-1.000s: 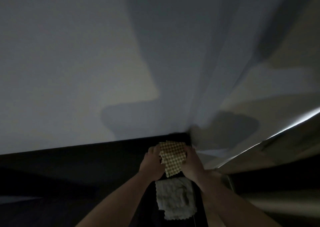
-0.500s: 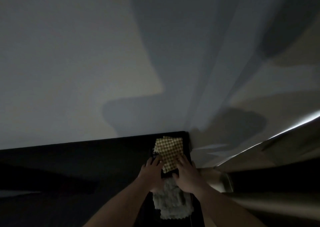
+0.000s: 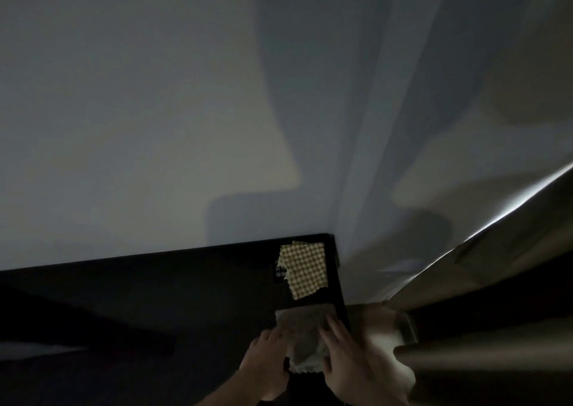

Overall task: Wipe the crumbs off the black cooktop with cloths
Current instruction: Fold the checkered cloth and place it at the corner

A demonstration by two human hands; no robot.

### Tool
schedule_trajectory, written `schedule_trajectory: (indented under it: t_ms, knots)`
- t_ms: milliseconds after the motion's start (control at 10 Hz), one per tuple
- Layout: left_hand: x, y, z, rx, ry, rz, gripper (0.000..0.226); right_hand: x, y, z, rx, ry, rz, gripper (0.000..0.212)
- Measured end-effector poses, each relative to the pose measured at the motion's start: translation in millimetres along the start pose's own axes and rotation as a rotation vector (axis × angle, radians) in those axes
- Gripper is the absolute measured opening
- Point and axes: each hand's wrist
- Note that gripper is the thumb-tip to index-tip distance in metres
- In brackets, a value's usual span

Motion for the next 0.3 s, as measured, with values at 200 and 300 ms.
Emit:
schedule_trajectory:
  t_ms: [200, 300]
  knots:
    - [4.9, -55.4, 3.2, -0.12, -0.274, -0.18, 0.069, 30.1, -14.8, 12.8, 0.021, 0.109, -0.086, 0.074]
    - [14.4, -98.4, 13.2, -0.219, -0.381, -0.317, 0.05, 71.5, -38.8, 42.7, 0.034, 0.251, -0.057, 0.064]
Point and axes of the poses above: each hand's wrist, its own y-axis towards the middle knuckle, its own x-axis out of the back of the hand, z = x × y, and after that the axes turned 13 degrees about -y, right-handed
